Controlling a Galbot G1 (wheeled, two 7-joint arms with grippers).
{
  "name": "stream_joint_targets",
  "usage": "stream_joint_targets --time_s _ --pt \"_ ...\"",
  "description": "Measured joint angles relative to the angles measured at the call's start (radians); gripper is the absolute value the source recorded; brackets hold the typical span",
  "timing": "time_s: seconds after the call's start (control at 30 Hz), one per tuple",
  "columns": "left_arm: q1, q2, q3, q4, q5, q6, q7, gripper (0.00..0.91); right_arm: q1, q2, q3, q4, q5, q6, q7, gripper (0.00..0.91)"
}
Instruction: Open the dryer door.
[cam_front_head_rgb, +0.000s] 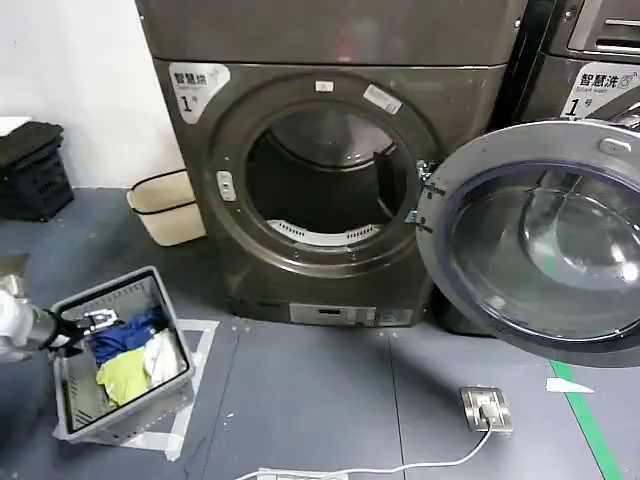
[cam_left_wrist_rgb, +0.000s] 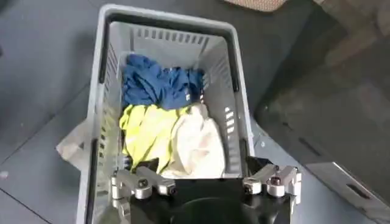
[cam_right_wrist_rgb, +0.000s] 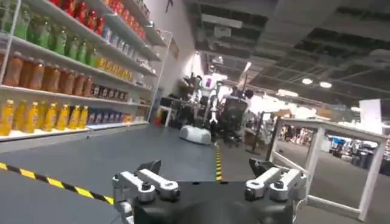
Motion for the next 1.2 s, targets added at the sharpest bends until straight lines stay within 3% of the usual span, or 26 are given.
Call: stream_joint_targets --time_s 1.2 --pt "-0.031 -0.001 0.051 0.022 -0.014 0.0 -0.04 0.907 -0.005 0.011 0.012 -0.007 -0.01 0.002 0.005 0.907"
